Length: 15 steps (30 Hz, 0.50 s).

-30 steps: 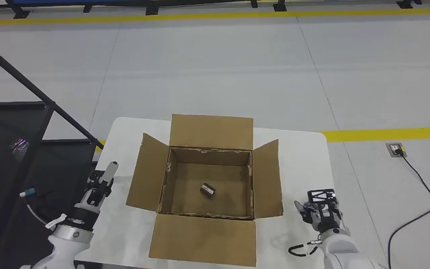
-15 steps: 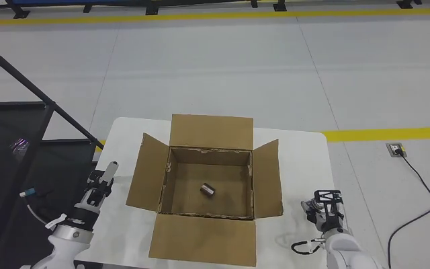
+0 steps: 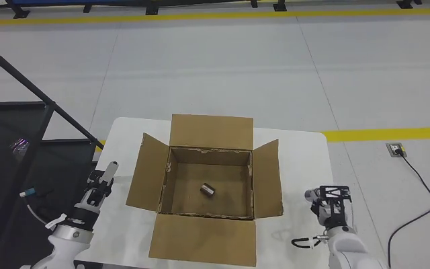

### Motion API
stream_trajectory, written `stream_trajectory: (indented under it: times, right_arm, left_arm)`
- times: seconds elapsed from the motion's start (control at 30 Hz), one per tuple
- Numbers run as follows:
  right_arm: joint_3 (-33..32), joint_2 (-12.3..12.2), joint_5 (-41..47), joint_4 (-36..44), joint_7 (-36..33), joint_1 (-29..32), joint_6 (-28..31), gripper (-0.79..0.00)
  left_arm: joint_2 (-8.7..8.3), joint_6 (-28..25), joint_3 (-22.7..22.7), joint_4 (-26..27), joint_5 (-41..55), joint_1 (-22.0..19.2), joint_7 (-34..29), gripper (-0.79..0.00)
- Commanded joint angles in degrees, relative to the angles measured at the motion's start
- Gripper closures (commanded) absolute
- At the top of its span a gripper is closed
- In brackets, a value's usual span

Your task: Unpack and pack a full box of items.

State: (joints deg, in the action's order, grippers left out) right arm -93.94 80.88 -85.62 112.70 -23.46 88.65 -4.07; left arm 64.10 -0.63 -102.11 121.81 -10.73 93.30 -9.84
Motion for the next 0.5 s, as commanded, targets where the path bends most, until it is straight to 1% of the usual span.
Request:
stream_trajectory:
  times: [0.0,0.03,0.1,0.17,0.23,0.33,0.4,0.47]
  right_arm:
    - [1.0,0.2,-2.9,5.7,2.7,1.5,-4.1,0.0]
    - [1.8,0.2,-4.8,8.5,3.7,2.1,-5.7,0.0]
    - [4.1,0.3,-7.8,13.7,6.0,2.6,-6.8,0.0]
    - [6.6,0.3,-11.1,17.7,7.2,2.0,-6.5,0.0]
    - [9.9,0.4,-14.6,19.8,7.4,-0.1,-5.2,0.0]
    - [15.9,0.5,-18.6,19.7,6.1,-5.5,-1.8,0.0]
    - [20.2,0.7,-20.7,17.5,4.4,-10.0,0.4,0.0]
    - [24.3,1.1,-20.9,13.7,2.0,-15.1,3.8,0.0]
  left_arm:
    - [0.0,0.0,0.0,0.0,0.0,0.0,0.0,-0.785]
    - [0.0,0.0,0.0,0.0,0.0,0.0,0.0,-0.785]
    - [0.0,0.0,0.0,0.0,0.0,0.0,0.0,-0.785]
    - [0.0,0.0,0.0,0.0,0.0,0.0,0.0,-0.785]
    - [0.0,0.0,0.0,0.0,0.0,0.0,0.0,-0.785]
    - [0.0,0.0,0.0,0.0,0.0,0.0,0.0,-0.785]
    - [0.0,0.0,0.0,0.0,0.0,0.0,0.0,-0.785]
    - [0.0,0.0,0.0,0.0,0.0,0.0,0.0,-0.785]
